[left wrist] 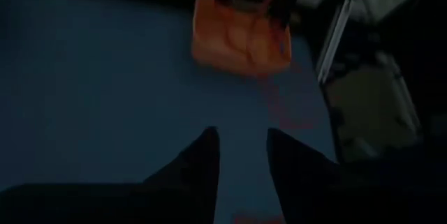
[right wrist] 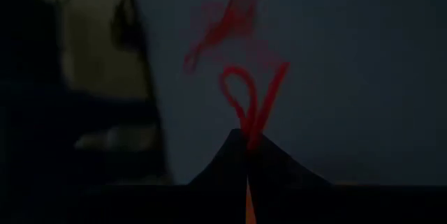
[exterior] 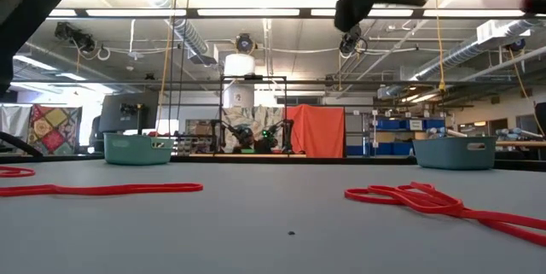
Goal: Sort rubber bands into baskets
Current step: Put the red rubber band into the orange bin
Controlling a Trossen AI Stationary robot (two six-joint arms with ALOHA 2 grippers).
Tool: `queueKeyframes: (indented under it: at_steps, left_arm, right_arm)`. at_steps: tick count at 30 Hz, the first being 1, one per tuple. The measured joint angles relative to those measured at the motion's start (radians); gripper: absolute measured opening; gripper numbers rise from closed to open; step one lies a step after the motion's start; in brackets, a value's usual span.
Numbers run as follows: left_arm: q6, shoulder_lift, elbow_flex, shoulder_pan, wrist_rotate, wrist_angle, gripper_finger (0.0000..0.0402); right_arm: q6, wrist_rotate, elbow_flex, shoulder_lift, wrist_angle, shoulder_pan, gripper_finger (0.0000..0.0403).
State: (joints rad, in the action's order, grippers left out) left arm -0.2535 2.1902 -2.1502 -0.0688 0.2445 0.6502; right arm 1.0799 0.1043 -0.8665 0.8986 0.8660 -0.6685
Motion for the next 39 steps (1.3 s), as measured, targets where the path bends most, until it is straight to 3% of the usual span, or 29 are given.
queueKeyframes:
  at_steps: [10, 20, 26, 31, 39]
  left_arm:
    - [0.066, 0.0, 0.002, -0.019, -0.007, 0.117, 0.0137]
    - [0.065, 0.0, 0.002, -0.022, -0.011, 0.243, 0.0137]
    - [0.065, 0.0, 0.002, -0.023, -0.01, 0.268, 0.0137]
    - [0.101, 0.0, 0.002, -0.025, -0.01, 0.28, 0.0137]
    - [0.138, 0.0, 0.002, -0.026, -0.06, 0.344, 0.0137]
  right_arm:
    - [0.177, -0.368, 0.0, 0.051, 0.05, -0.097, 0.0007]
    - [0.271, -0.517, 0.0, 0.222, 0.033, -0.205, 0.0007]
    - [0.248, -0.516, 0.0, 0.324, 0.034, -0.226, 0.0007]
    - [0.305, -0.451, 0.0, 0.383, 0.092, -0.225, 0.0016]
    - [0.442, -0.411, 0.0, 0.379, 0.166, -0.226, 0.0104]
